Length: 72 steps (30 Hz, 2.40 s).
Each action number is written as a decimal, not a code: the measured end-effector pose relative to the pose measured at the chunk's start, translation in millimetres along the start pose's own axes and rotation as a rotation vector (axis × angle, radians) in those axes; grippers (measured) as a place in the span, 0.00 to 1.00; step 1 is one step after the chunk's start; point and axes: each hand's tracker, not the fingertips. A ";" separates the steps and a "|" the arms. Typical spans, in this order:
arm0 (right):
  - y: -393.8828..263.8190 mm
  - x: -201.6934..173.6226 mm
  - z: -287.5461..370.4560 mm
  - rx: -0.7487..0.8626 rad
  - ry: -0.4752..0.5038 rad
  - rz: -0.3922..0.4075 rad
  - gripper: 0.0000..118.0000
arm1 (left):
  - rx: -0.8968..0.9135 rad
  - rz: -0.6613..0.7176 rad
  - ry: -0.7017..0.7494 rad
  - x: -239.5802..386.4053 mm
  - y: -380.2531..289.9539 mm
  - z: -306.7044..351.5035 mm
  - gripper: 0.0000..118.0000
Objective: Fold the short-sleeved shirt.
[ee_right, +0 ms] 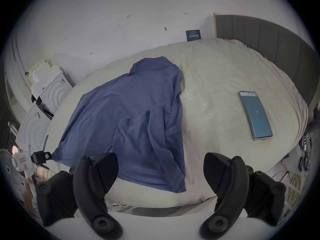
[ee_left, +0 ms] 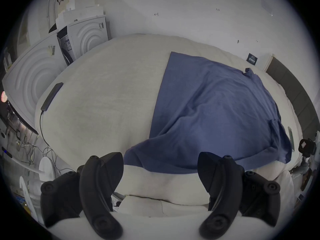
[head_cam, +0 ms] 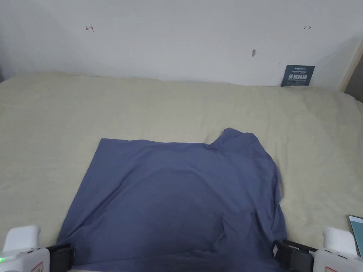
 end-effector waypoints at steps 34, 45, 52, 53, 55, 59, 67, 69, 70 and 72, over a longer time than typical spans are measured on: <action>-15.9 -104.1 -20.0 -0.076 0.126 0.251 0.03 | -0.065 0.041 0.048 -39.5 -12.3 -24.1 0.82; -10.7 -96.3 -56.3 -0.145 0.101 0.225 0.03 | -0.122 -0.010 0.022 -42.4 -4.5 -57.5 0.69; -17.5 -92.5 -63.8 -0.174 0.103 0.205 0.03 | -0.099 0.027 -0.050 -49.6 -13.2 -46.8 0.04; -19.4 -93.2 -62.4 -0.175 0.096 0.205 0.03 | -0.090 -0.002 -0.027 -48.0 -15.7 -46.1 0.04; -21.6 -91.5 -59.6 -0.176 0.093 0.203 0.03 | -0.094 -0.018 -0.026 -45.9 -18.0 -44.7 0.04; -25.5 -82.3 -51.4 -0.168 0.089 0.186 0.03 | -0.082 -0.048 -0.010 -40.7 -7.9 -38.7 0.04; -21.8 -50.5 -42.0 -0.121 -0.121 0.291 0.80 | -0.081 -0.018 -0.019 -43.6 -0.4 -32.1 0.04; -21.1 -42.2 -45.3 -0.123 -0.173 0.338 0.88 | -0.082 -0.015 -0.019 -42.6 2.5 -31.5 0.04; -18.8 -42.8 -42.6 -0.120 -0.156 0.329 0.88 | -0.085 -0.013 -0.018 -42.4 4.0 -32.4 0.04; -16.3 -36.1 -41.4 -0.118 -0.153 0.322 0.88 | -0.087 -0.012 -0.015 -40.9 4.2 -31.9 0.04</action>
